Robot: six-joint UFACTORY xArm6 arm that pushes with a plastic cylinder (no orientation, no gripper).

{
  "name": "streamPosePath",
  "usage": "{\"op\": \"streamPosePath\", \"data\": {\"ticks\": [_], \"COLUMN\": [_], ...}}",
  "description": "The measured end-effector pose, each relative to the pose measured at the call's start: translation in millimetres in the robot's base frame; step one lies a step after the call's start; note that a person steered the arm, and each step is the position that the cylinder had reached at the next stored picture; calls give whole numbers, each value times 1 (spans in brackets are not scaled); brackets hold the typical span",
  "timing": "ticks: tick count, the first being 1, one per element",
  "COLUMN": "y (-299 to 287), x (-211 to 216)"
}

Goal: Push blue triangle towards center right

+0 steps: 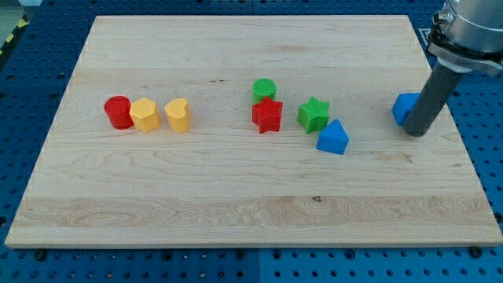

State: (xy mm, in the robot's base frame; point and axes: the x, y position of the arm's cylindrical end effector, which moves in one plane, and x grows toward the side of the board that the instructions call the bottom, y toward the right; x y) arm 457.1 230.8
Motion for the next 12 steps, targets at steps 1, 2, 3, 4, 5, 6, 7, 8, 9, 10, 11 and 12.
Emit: {"op": "streamPosePath", "data": {"ticks": [1,2,3,4,5,6,7,8,9,10,11,12], "y": [8,-4,-50,-92,-148,-188,-187,-166,-137,-122,-121,-103], "x": [3,27,48,87,86,62,51,41,29,16,-4,-2]}}
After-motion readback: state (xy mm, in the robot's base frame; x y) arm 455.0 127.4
